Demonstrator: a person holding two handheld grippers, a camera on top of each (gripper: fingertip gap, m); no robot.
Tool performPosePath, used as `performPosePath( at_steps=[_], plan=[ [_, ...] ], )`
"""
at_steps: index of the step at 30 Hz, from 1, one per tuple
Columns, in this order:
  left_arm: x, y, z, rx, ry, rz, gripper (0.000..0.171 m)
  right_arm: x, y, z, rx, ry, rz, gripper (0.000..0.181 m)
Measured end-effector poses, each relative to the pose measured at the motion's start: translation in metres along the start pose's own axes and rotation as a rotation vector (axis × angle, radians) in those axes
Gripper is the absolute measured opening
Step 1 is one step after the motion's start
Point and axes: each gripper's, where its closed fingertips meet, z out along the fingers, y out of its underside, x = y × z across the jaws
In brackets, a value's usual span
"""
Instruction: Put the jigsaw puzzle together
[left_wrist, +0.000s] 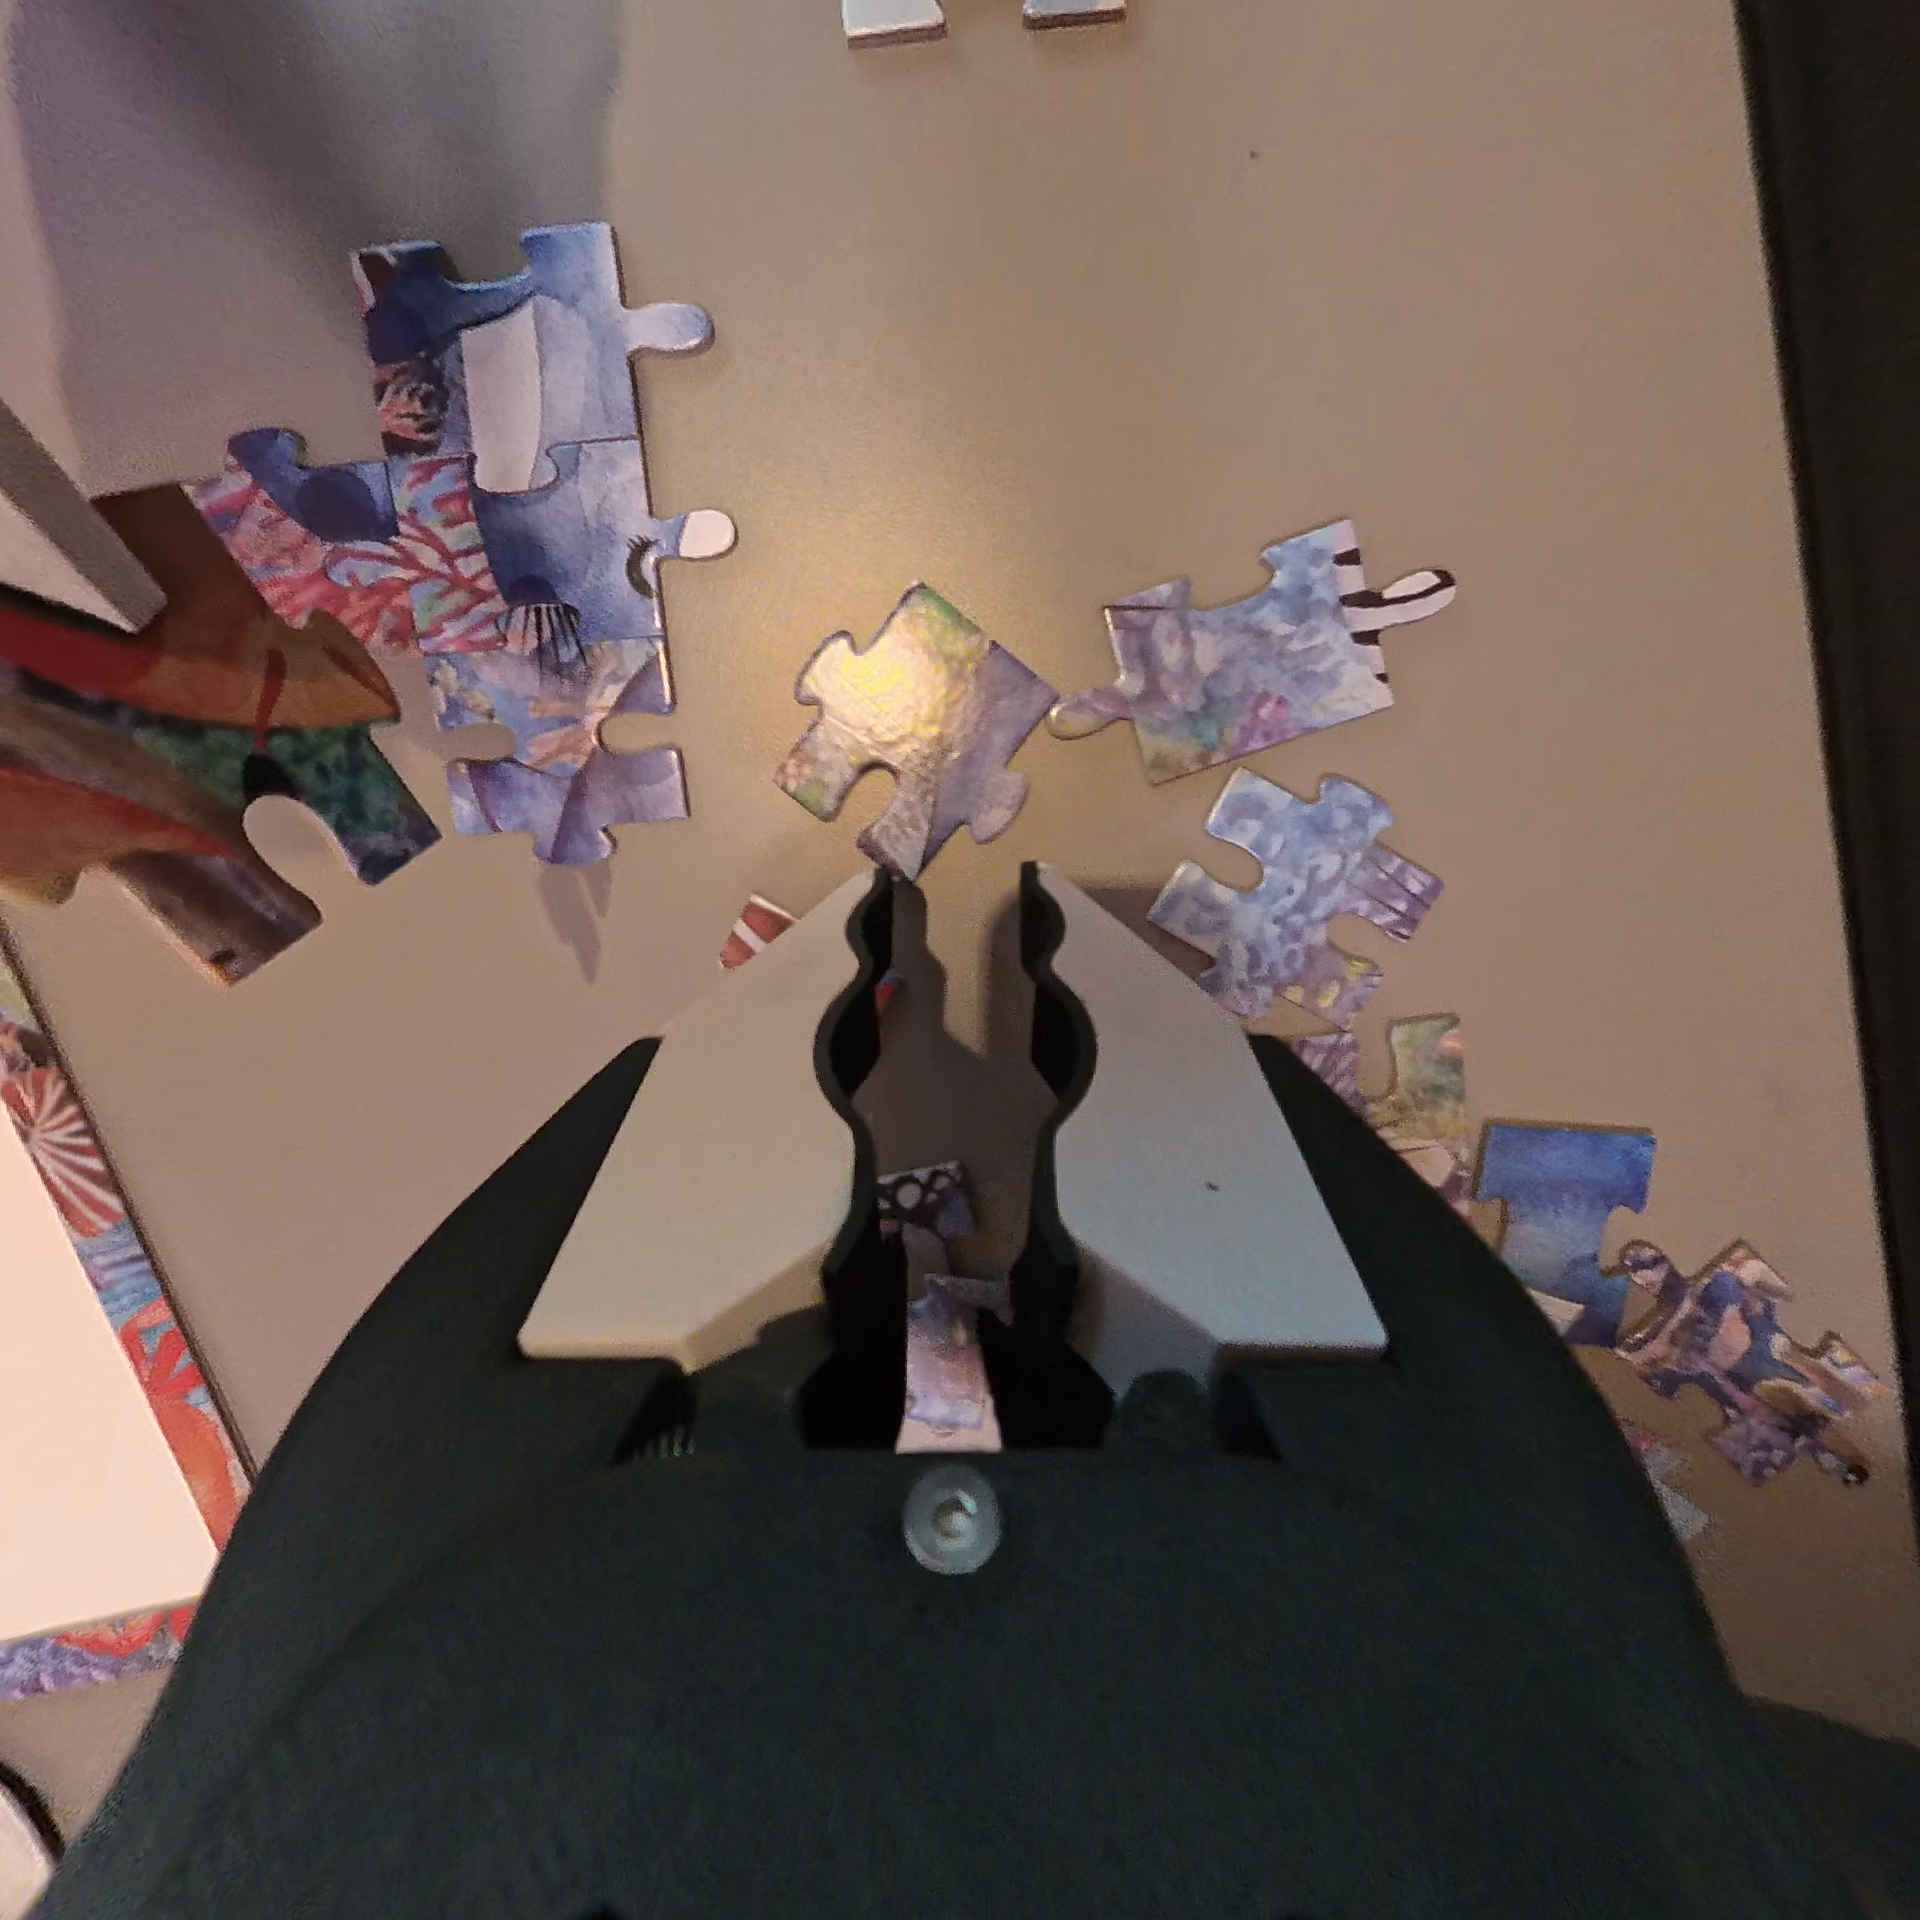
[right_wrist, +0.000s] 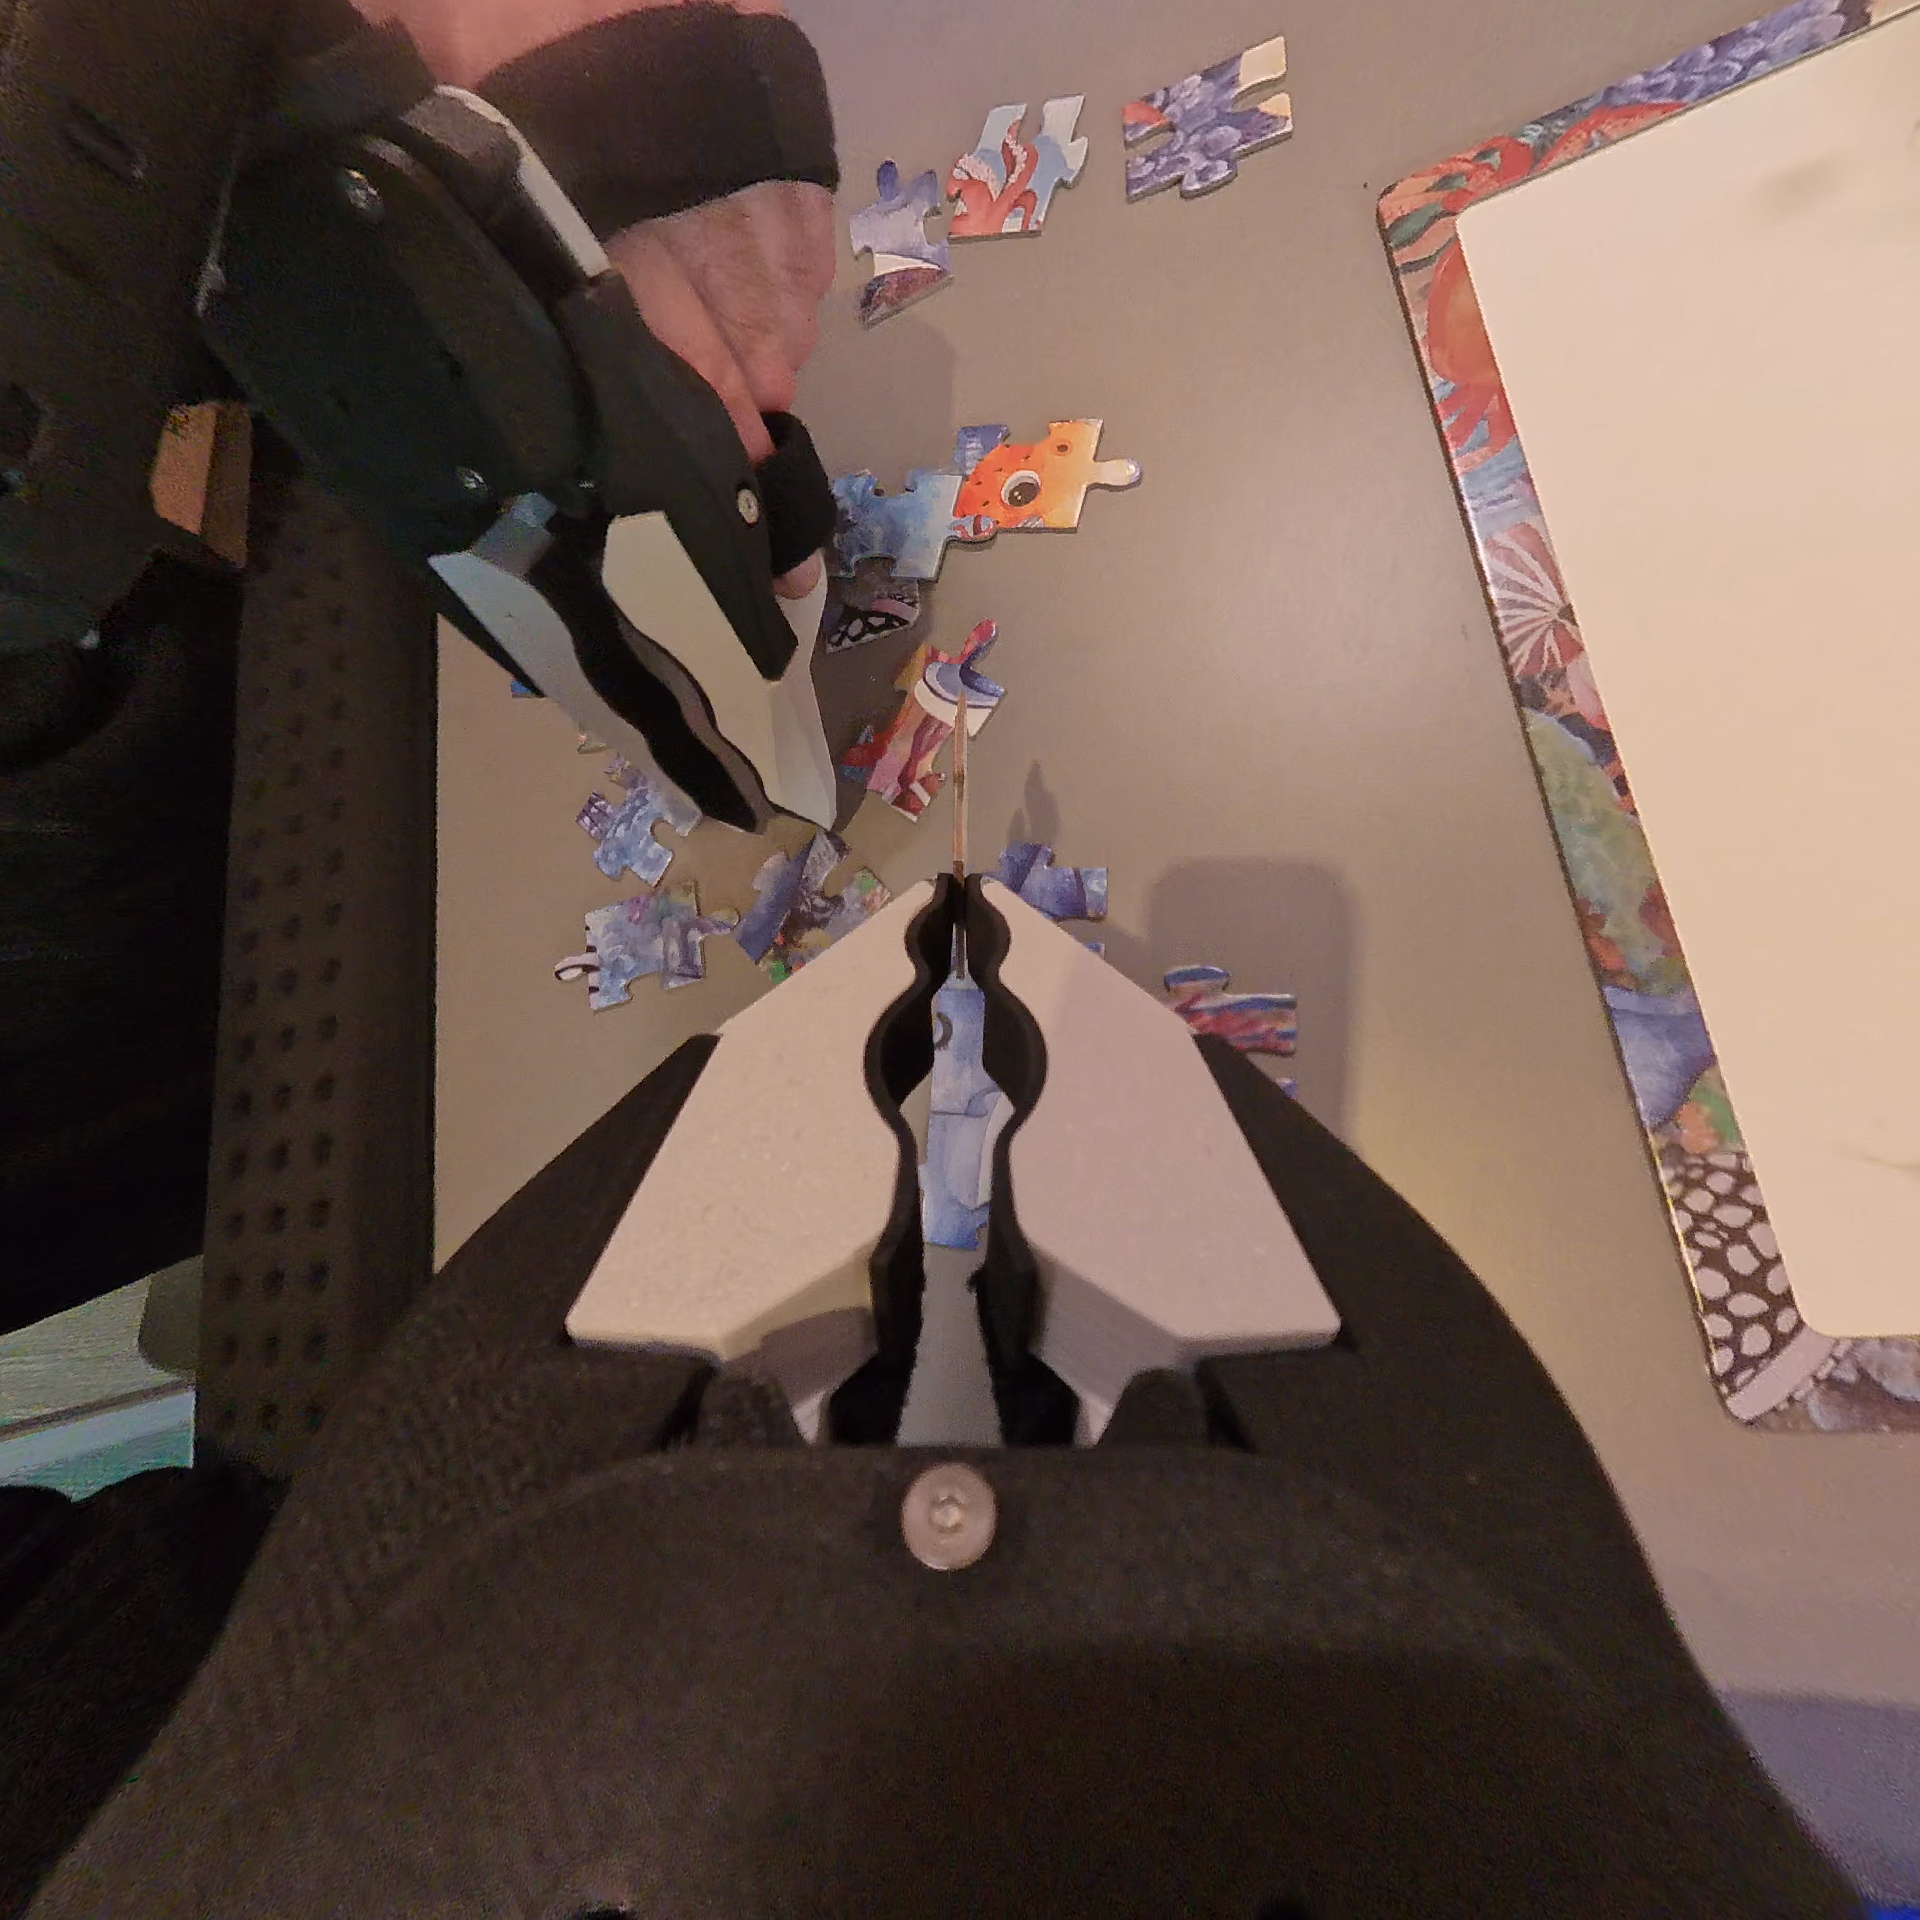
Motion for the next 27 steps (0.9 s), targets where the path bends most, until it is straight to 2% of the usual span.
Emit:
performPosePath(
  at_steps=[2, 6, 13, 16, 22, 27],
  plan=[
    [0.006, 0.001, 0.0, -0.018, 0.0, 0.002, 0.034, -0.001, -0.003, 0.006, -0.003, -0.007, -0.003, 0.0],
    [0.024, 0.0, -0.001, -0.045, 0.01, 0.031, 0.045, -0.003, -0.011, 0.019, 0.004, -0.012, -0.012, 0.0],
    [0.042, 0.024, -0.034, -0.036, 0.0, -0.039, 0.045, -0.024, -0.021, 0.034, 0.001, -0.096, -0.041, 0.0],
    [0.059, 0.04, -0.04, -0.054, 0.028, -0.069, 0.052, -0.034, -0.022, 0.041, -0.014, -0.137, -0.055, 0.0],
    [0.085, 0.061, -0.034, -0.11, 0.031, -0.091, 0.061, -0.026, -0.028, 0.055, -0.023, -0.072, -0.014, 0.027],
    [0.088, 0.073, -0.05, -0.091, -0.016, -0.147, 0.06, -0.03, -0.032, 0.054, -0.017, -0.069, -0.041, 0.025]
  ],
)
